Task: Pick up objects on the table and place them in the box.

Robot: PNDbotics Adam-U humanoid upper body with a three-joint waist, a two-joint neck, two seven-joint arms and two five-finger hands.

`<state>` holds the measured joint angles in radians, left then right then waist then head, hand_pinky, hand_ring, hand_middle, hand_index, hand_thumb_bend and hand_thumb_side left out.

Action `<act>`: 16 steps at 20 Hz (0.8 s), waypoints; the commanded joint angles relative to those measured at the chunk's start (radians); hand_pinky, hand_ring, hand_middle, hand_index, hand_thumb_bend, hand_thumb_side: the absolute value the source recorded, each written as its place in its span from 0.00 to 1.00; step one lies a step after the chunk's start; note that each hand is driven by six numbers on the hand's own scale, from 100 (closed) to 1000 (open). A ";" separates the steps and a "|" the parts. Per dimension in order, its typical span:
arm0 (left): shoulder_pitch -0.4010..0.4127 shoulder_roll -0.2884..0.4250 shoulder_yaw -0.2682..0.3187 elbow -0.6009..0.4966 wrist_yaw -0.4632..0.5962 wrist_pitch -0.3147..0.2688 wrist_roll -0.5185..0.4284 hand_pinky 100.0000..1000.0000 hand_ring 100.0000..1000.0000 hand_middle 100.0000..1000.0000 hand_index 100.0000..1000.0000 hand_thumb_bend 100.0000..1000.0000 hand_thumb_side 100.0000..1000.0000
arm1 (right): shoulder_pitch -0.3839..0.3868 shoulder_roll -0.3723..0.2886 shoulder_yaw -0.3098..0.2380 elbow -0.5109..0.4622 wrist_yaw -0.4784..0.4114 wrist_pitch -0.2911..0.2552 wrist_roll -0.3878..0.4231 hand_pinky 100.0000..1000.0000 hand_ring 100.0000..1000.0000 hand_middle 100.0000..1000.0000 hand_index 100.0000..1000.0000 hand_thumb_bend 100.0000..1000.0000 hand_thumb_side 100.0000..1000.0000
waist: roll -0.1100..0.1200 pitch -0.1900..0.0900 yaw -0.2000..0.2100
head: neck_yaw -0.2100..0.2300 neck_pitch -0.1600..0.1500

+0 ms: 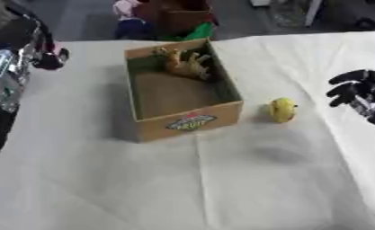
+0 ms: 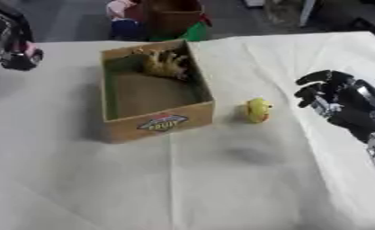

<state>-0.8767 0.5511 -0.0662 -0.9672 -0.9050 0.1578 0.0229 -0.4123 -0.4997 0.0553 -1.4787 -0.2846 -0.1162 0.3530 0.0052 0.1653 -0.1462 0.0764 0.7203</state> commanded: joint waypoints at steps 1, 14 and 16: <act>-0.039 -0.006 -0.043 -0.066 0.056 -0.029 0.028 0.38 0.18 0.12 0.26 0.19 0.04 | -0.011 -0.022 -0.010 -0.007 -0.001 -0.001 0.003 0.54 0.63 0.66 0.68 0.17 0.23 | 0.001 -0.022 -0.004 | 0.002 -0.002; -0.113 -0.163 -0.265 -0.136 0.240 -0.212 -0.152 0.42 0.24 0.18 0.31 0.19 0.07 | -0.017 -0.008 0.001 0.001 0.002 0.002 0.018 0.54 0.63 0.66 0.68 0.16 0.24 | -0.004 -0.028 -0.029 | 0.023 -0.002; -0.108 -0.171 -0.281 -0.126 0.254 -0.230 -0.186 0.45 0.28 0.22 0.35 0.21 0.08 | -0.016 -0.009 0.000 0.003 0.003 0.002 0.017 0.54 0.63 0.66 0.68 0.15 0.24 | -0.004 -0.027 -0.031 | 0.022 -0.002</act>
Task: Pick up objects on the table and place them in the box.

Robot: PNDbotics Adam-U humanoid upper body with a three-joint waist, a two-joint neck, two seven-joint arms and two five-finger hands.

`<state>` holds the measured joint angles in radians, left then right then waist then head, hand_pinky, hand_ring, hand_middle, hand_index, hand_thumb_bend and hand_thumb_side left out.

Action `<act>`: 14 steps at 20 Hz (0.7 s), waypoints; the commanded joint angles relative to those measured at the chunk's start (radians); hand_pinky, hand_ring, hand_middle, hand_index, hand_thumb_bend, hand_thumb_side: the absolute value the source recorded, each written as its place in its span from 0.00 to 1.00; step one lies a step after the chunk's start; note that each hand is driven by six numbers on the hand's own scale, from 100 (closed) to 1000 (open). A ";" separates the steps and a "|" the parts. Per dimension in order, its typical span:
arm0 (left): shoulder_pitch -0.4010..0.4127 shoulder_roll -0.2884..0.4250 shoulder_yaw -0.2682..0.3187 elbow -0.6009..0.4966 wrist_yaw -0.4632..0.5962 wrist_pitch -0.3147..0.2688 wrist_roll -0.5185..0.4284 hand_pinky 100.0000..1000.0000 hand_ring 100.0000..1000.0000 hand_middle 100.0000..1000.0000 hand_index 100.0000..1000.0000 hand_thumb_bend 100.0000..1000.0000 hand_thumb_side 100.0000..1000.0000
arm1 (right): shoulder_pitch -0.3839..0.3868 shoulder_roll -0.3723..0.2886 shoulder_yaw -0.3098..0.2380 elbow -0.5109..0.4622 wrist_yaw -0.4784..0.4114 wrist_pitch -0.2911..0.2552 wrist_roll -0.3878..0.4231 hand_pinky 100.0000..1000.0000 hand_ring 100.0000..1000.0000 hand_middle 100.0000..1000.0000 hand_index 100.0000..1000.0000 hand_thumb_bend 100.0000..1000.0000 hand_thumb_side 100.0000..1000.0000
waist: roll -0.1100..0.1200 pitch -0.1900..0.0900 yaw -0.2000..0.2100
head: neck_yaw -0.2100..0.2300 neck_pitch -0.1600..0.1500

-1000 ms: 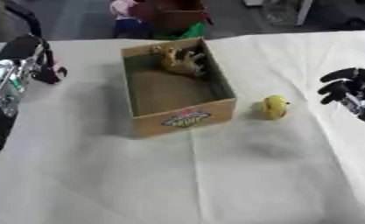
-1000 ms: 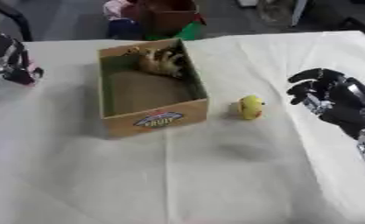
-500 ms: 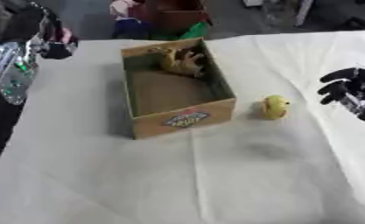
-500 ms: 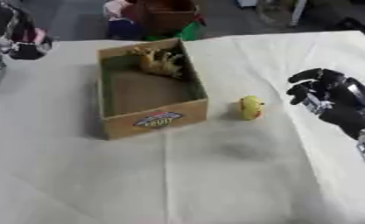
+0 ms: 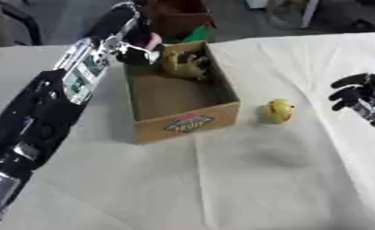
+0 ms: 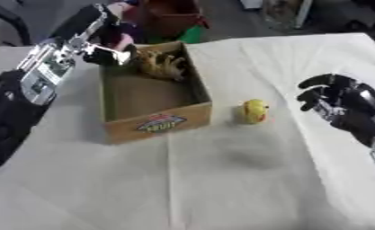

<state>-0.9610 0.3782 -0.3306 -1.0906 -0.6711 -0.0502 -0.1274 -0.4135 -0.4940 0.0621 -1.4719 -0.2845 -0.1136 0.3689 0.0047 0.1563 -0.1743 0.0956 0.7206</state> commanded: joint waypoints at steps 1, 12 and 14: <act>-0.019 0.001 -0.025 0.003 0.026 -0.030 -0.053 0.46 0.31 0.26 0.39 0.23 0.09 | -0.015 -0.015 -0.008 -0.003 0.004 -0.001 -0.001 0.54 0.63 0.66 0.68 0.15 0.24 | -0.003 -0.018 -0.003 | 0.002 -0.003; 0.049 0.053 -0.007 -0.063 0.112 -0.061 -0.205 0.61 0.59 0.64 0.70 0.56 0.19 | -0.026 -0.034 -0.012 0.002 0.013 -0.007 -0.007 0.55 0.63 0.66 0.68 0.16 0.24 | -0.001 -0.015 0.017 | -0.017 -0.007; 0.073 0.072 0.029 -0.113 0.144 -0.046 -0.182 0.59 0.55 0.59 0.68 0.47 0.18 | -0.042 -0.055 -0.008 0.001 0.018 -0.019 -0.003 0.55 0.64 0.66 0.68 0.17 0.24 | -0.001 -0.015 0.028 | -0.023 -0.008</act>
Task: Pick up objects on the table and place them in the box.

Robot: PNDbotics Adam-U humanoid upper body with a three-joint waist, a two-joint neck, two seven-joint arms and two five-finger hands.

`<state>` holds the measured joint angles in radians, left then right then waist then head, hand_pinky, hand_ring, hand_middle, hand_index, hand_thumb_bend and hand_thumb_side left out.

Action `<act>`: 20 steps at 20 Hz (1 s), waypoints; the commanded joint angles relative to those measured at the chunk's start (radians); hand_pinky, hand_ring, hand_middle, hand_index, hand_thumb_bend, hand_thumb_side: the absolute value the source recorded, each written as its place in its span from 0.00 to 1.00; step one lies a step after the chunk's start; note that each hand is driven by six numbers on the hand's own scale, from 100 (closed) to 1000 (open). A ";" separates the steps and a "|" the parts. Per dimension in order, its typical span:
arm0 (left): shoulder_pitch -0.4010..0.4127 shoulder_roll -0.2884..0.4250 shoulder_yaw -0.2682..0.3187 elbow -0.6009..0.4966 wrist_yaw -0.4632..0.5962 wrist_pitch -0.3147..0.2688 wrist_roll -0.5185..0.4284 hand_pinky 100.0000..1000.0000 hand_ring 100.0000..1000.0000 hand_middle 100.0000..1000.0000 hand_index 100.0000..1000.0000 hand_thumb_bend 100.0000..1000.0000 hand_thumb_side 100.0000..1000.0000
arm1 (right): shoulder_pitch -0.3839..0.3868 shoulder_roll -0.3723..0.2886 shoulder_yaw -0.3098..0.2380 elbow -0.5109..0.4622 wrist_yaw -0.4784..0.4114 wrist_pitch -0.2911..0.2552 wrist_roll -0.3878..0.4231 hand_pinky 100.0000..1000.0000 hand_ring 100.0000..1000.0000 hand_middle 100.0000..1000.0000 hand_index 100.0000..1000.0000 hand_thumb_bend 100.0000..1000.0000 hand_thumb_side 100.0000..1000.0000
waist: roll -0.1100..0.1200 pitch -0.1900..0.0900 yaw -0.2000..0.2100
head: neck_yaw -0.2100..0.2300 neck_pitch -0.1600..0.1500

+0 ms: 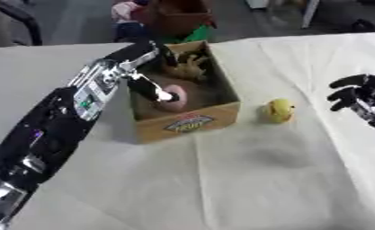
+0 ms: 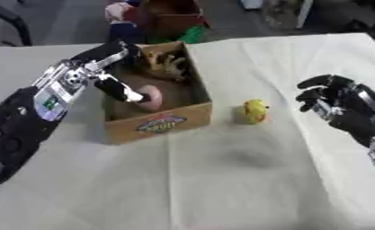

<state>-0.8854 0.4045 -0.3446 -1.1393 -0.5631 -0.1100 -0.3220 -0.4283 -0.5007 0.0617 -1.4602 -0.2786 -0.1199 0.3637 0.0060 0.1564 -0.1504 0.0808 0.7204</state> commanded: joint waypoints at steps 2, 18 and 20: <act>0.027 0.055 0.091 -0.115 0.068 0.033 0.042 0.55 0.50 0.52 0.64 0.35 0.17 | -0.048 -0.075 0.001 -0.013 0.020 -0.032 0.011 0.55 0.64 0.66 0.68 0.18 0.24 | -0.004 -0.015 0.017 | -0.018 -0.008; 0.403 0.095 0.304 -0.498 0.312 0.232 0.286 0.52 0.46 0.46 0.58 0.23 0.13 | -0.226 -0.224 0.205 0.136 0.237 -0.263 0.224 0.66 0.80 0.81 0.82 0.39 0.37 | -0.013 -0.007 0.108 | -0.089 -0.030; 0.442 0.097 0.307 -0.522 0.344 0.242 0.318 0.51 0.46 0.45 0.58 0.22 0.13 | -0.227 -0.224 0.198 0.176 0.269 -0.291 0.256 0.66 0.80 0.81 0.82 0.39 0.39 | -0.015 -0.008 0.107 | -0.089 -0.030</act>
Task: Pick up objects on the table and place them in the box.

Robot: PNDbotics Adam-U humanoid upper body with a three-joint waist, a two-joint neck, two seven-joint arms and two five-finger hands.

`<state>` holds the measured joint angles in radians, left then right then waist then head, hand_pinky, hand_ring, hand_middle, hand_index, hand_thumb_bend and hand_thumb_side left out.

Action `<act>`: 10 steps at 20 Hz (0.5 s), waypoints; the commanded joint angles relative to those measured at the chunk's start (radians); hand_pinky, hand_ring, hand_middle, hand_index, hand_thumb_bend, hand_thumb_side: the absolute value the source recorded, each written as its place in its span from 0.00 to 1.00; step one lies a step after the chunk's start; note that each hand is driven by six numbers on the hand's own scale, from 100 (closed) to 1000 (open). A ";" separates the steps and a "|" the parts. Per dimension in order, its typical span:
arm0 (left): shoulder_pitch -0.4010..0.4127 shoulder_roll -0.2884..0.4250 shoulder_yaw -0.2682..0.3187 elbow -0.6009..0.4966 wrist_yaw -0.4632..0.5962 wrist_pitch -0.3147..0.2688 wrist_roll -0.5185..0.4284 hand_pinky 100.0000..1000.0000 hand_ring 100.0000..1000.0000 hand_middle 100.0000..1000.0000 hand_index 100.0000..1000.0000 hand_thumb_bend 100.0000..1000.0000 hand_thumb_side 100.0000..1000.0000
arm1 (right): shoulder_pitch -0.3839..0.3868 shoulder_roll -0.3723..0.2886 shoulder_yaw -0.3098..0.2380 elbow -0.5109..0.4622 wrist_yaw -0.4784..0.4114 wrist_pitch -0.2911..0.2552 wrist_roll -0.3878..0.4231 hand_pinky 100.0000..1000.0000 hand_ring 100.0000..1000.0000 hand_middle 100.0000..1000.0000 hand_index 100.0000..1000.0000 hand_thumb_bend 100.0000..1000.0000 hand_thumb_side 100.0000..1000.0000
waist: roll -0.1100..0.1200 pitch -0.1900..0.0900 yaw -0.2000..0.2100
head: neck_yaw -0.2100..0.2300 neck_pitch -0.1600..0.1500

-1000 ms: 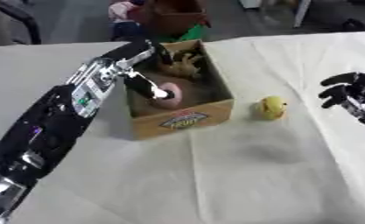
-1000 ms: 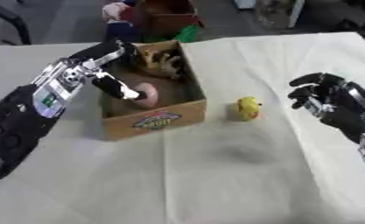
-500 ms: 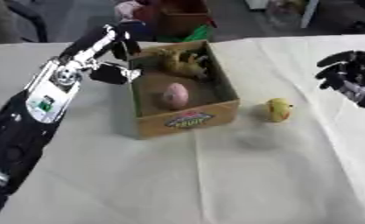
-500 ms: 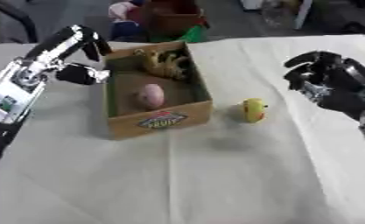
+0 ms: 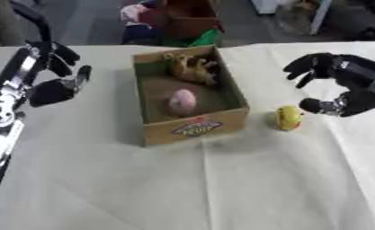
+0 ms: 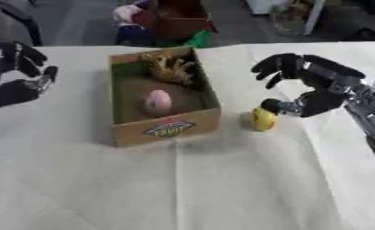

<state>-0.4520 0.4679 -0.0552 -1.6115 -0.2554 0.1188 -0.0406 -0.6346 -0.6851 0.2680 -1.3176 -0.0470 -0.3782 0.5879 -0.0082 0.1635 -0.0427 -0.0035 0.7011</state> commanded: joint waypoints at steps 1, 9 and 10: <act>0.020 0.033 0.018 -0.054 0.051 0.017 0.052 0.51 0.46 0.45 0.58 0.22 0.13 | -0.021 -0.039 -0.014 0.055 0.053 -0.043 0.047 0.67 0.80 0.81 0.82 0.39 0.40 | -0.002 -0.015 -0.001 | -0.005 -0.011; 0.060 0.037 -0.012 -0.036 0.188 0.004 0.139 0.51 0.46 0.45 0.58 0.22 0.14 | -0.038 -0.001 -0.062 0.192 0.189 -0.103 0.111 0.67 0.80 0.80 0.82 0.38 0.42 | -0.002 -0.017 -0.005 | -0.004 -0.015; 0.062 0.039 -0.014 -0.034 0.207 0.001 0.140 0.51 0.46 0.45 0.58 0.22 0.14 | -0.040 0.006 -0.060 0.200 0.208 -0.109 0.110 0.67 0.80 0.80 0.82 0.38 0.43 | -0.001 -0.017 -0.005 | -0.006 -0.015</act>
<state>-0.3812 0.4710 -0.0699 -1.6366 -0.0727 0.1234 0.0904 -0.6527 -0.6655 0.2220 -1.1249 0.1357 -0.4655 0.6847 -0.0093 0.1633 -0.0473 -0.0055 0.6939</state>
